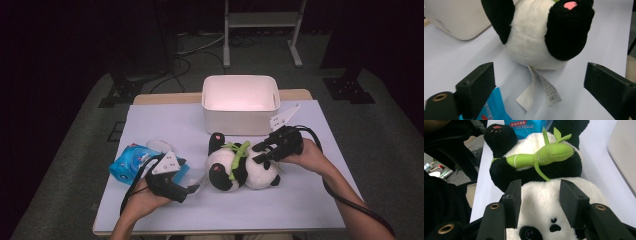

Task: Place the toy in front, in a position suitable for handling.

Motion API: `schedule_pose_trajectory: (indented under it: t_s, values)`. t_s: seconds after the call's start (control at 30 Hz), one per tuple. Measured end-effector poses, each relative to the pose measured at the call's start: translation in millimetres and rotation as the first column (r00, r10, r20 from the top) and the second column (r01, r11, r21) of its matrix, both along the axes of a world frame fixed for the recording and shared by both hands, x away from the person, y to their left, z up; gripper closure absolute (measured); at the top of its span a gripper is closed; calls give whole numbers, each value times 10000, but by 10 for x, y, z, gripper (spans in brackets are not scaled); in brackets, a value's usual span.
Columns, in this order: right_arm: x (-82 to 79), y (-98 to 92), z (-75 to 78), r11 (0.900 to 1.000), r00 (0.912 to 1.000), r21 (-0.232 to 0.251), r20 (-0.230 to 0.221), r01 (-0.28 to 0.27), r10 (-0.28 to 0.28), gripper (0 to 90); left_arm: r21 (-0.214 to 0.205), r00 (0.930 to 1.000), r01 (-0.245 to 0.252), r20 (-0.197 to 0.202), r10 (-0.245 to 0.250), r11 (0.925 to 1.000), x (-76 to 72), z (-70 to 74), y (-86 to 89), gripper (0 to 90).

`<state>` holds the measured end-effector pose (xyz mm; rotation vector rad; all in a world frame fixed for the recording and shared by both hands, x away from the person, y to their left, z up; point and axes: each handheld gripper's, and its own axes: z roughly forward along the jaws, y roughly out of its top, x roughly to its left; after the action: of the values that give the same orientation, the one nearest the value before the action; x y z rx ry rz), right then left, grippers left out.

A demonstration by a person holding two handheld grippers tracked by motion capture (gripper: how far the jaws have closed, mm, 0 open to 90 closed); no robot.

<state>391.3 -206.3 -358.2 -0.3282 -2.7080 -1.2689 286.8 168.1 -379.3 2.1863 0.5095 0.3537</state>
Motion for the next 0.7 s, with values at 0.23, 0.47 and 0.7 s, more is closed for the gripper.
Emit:
schedule_pose_trajectory:
  t_s: [0.23, 0.47, 0.7]
  values:
    - [-37, -21, -44, 9999, 10000, 125, -34, -37, 38, 517, 124, 9998, 186, -95, -185, 9998, 29, 46, 97, 105]
    - [-78, -23, -56, 9999, 10000, 131, 53, -58, 58, 509, 411, 9997, 174, -167, -168, 9990, 82, 81, 266, 151]
    - [-89, -31, -73, 9997, 9999, 243, 113, -27, 24, 499, 550, 9996, 58, -269, -43, 9985, 128, 94, 423, 218]
